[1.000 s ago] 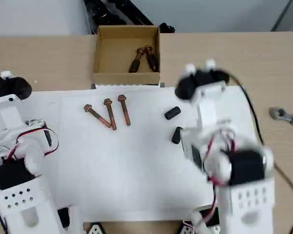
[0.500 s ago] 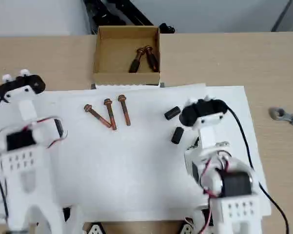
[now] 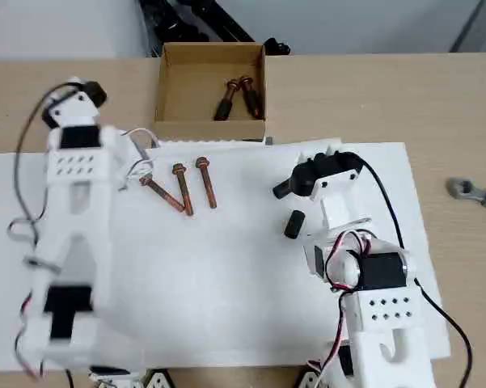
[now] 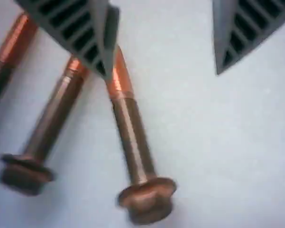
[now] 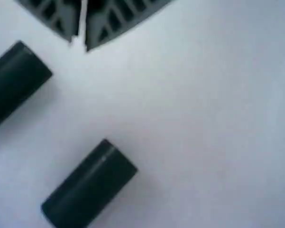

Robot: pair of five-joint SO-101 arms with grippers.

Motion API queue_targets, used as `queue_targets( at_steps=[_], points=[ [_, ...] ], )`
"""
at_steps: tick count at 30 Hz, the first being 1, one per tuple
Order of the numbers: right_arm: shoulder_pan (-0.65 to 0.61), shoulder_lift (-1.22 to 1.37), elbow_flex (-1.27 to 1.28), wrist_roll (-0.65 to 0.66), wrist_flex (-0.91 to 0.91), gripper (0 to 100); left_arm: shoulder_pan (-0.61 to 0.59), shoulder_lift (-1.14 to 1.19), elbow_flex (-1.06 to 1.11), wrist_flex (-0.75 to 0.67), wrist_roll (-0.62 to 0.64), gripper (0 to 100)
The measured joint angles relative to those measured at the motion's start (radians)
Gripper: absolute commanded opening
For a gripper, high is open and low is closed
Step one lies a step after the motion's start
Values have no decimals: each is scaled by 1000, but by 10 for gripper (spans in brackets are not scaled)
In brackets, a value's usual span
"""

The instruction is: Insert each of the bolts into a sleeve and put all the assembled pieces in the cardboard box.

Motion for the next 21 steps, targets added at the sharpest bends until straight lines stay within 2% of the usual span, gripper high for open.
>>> queue_targets(
  at_steps=[5, 8, 15, 21],
  points=[
    [0, 0, 0, 2, 0, 2, 3, 307, -236, 117, 87, 152],
    [-2, 0, 0, 2, 0, 3, 6, 414, -365, 157, 117, 152],
    [-2, 0, 0, 2, 0, 3, 37, 456, -535, 192, 170, 152],
    [-2, 0, 0, 2, 0, 3, 41, 459, -545, 204, 215, 152]
  ],
)
